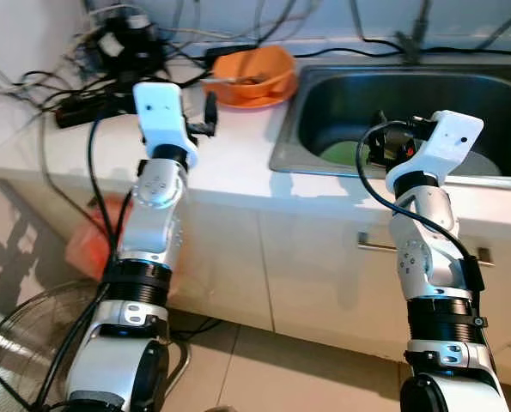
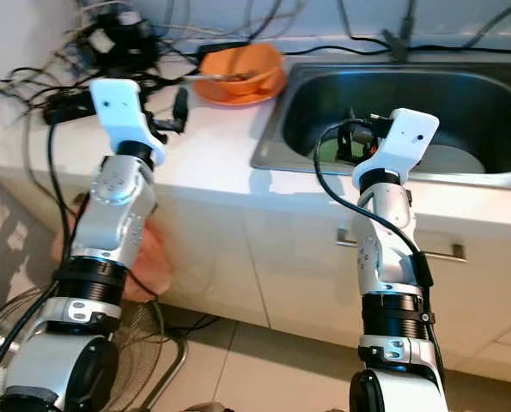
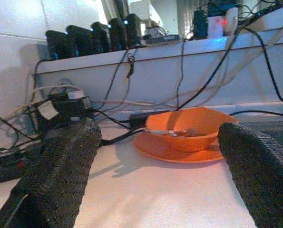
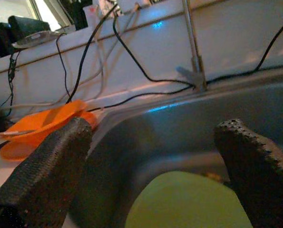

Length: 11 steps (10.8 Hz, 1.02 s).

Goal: Kitchen organization

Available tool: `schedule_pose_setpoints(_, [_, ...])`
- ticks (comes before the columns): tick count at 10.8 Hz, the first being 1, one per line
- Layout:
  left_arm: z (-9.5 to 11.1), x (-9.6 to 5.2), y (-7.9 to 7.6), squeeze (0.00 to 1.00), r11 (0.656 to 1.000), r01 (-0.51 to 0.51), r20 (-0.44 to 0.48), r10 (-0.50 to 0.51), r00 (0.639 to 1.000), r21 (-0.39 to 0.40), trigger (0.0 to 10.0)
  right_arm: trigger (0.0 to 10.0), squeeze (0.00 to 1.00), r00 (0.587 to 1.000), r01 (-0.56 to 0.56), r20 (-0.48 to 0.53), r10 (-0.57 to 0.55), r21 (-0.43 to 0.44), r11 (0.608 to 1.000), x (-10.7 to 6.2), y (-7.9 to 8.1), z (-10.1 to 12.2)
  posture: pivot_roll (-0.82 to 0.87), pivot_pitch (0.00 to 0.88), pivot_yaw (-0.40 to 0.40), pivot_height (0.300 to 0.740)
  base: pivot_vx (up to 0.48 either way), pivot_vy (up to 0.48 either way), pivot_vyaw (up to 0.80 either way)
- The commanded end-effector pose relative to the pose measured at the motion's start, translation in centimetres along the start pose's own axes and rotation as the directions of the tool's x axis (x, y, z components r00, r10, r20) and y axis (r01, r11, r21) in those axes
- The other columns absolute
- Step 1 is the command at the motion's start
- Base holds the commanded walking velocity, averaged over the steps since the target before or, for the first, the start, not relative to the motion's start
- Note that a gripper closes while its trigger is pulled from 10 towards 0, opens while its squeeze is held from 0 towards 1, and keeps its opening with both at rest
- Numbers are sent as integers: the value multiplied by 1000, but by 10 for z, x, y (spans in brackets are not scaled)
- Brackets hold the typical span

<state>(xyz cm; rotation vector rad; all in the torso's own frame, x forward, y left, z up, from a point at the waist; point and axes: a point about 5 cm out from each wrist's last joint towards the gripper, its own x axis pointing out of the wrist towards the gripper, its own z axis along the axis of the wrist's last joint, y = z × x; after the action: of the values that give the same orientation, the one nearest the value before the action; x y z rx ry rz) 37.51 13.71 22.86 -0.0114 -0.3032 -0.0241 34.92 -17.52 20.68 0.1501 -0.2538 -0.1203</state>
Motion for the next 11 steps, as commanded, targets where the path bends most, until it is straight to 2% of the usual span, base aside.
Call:
schedule_pose_setpoints(1, [5,1,6,0,1000,-21,12,21,1000,-11,10000,10000,0,999,-29,20,29,-9,1000,1,8,5,51,0,162,740,0,0,0])
schedule_pose_setpoints(4, [3,0,2,0,1000,9,1,-8,1000,-11,10000,10000,0,997,-80,5,80,-26,996,-1,11,4,44,0,165,740,416,0,0])
schedule_pose_setpoints(9, [5,0,2,0,1000,6,6,-6,1000,-21,10000,10000,0,993,-121,4,121,-39,992,-3,18,3,50,0,167,740,437,0,0])
schedule_pose_setpoints(11, [6,0,2,0,1000,3,10,-3,1000,-18,10000,10000,0,992,-123,-2,123,-41,992,-4,18,1,50,0,168,740,0,0,0])
